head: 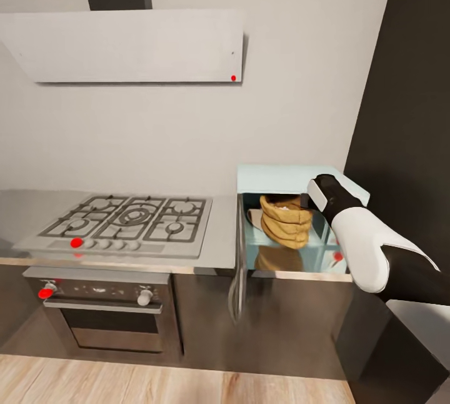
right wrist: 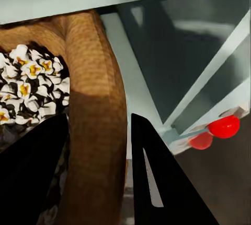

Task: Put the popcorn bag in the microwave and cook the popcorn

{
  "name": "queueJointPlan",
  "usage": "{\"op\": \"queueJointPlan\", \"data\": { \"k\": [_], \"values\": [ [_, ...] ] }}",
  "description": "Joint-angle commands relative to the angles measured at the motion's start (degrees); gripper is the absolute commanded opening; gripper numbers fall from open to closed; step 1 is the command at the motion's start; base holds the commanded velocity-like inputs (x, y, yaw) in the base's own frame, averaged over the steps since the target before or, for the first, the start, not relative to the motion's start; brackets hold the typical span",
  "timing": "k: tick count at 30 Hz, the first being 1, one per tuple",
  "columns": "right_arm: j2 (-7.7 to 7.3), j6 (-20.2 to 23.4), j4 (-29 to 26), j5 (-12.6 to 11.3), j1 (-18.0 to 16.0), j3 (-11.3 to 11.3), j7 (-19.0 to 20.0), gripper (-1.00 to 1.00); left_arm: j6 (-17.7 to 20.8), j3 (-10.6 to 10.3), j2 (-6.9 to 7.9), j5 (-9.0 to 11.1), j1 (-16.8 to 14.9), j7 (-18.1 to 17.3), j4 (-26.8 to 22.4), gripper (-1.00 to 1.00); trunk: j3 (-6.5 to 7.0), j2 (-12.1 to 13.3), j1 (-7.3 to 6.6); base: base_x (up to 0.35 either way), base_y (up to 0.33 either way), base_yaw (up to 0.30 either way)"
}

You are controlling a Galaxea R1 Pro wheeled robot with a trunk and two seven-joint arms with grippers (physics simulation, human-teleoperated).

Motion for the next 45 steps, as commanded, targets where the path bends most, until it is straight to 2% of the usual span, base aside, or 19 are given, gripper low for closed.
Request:
{"op": "queueJointPlan", "data": {
  "k": [1,10,14,30,43,44,45],
  "values": [
    [0.03,0.2,-0.1,0.0,0.0,-0.3,-0.1,-1.00,-0.1,0.2,-0.02,0.2,0.0,0.0,-0.1,1.00,-0.06,0.0,0.03,0.221,0.000,0.000],
    [-0.01,0.2,1.0,0.0,0.0,-0.3,-0.1,-1.00,-0.1,0.2,-0.02,0.2,0.0,0.0,-0.1,1.00,-0.06,0.0,0.03,0.050,0.000,0.000],
    [-0.18,-2.0,2.9,-0.2,0.0,-0.3,0.0,-1.00,-0.1,0.2,-0.02,0.2,0.0,0.0,-0.1,1.00,-0.06,0.0,0.03,0.000,0.000,0.000],
    [-0.32,-2.3,3.0,-0.3,0.0,-0.3,0.0,-1.00,-0.1,0.1,-0.02,0.1,0.0,0.0,-0.1,1.00,-0.06,0.0,0.03,0.004,0.000,0.000],
    [-0.40,-2.2,3.0,-0.2,0.0,-0.3,0.0,-1.00,-0.1,0.2,-0.02,0.2,0.0,0.0,-0.1,1.00,-0.06,0.0,0.03,0.114,0.000,0.000],
    [-0.40,-2.2,3.0,-0.2,0.0,-0.3,0.0,1.00,-0.1,0.2,-0.02,0.2,0.0,0.0,-0.1,1.00,-0.06,0.0,0.03,0.003,0.000,0.000],
    [-0.41,-2.2,3.0,-0.3,0.0,-0.3,0.0,1.00,-0.1,0.2,-0.02,0.2,0.0,0.0,-0.1,1.00,-0.06,0.0,0.03,0.001,0.000,0.000]
  ]
}}
